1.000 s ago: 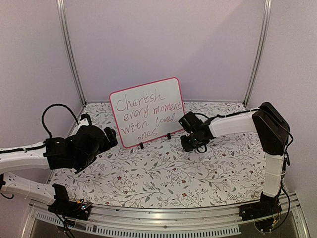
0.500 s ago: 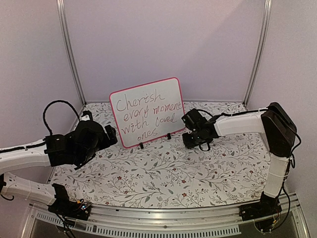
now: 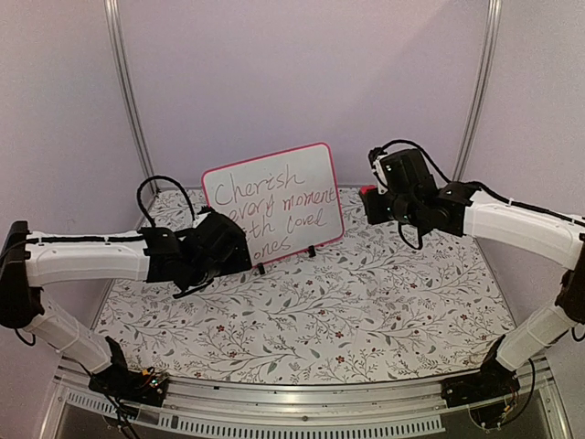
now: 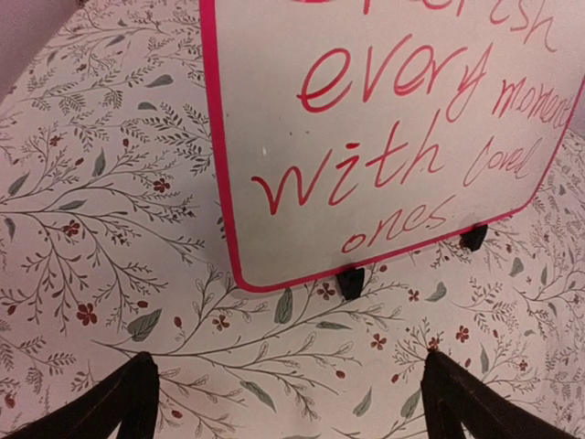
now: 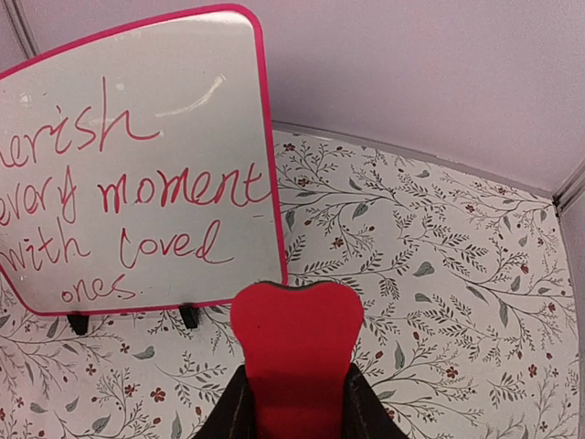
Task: Erase the whiteboard
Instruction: Move the whiteboard to the center of the board.
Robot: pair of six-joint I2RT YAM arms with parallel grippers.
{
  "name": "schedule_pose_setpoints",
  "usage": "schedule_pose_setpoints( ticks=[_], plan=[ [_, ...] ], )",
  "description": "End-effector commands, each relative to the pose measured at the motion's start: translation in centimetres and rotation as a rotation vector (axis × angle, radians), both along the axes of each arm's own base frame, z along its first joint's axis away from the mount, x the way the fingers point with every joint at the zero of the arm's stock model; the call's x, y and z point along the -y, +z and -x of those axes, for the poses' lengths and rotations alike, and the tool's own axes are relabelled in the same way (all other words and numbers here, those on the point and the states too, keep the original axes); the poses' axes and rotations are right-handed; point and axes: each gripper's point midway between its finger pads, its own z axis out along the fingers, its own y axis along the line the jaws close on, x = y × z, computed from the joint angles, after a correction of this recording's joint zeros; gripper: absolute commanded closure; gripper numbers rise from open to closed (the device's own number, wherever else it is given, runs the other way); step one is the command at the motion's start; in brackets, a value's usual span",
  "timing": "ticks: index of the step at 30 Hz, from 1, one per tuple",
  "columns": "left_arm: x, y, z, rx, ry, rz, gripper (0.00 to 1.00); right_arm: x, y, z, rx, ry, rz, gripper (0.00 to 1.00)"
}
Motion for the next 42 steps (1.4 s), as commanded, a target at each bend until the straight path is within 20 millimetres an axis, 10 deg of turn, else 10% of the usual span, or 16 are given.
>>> schedule_pose_setpoints(
  ticks=[1, 10, 42],
  plan=[
    [1.0, 1.2, -0.1, 0.034, 0.005, 0.115, 0.0, 1.9, 1.9, 0.4, 0.041, -0.038, 0.034, 0.82],
    [4.6, -5.5, -0.2, -0.133, 0.055, -0.062, 0.01, 3.3, 1.5, 0.4, 0.06, -0.077, 0.06, 0.8],
    [6.2, -11.4, -5.8, -0.086, 0.143, -0.244, 0.5, 3.6, 3.8, 1.8, 0.086, -0.025, 0.003, 0.77]
  ],
)
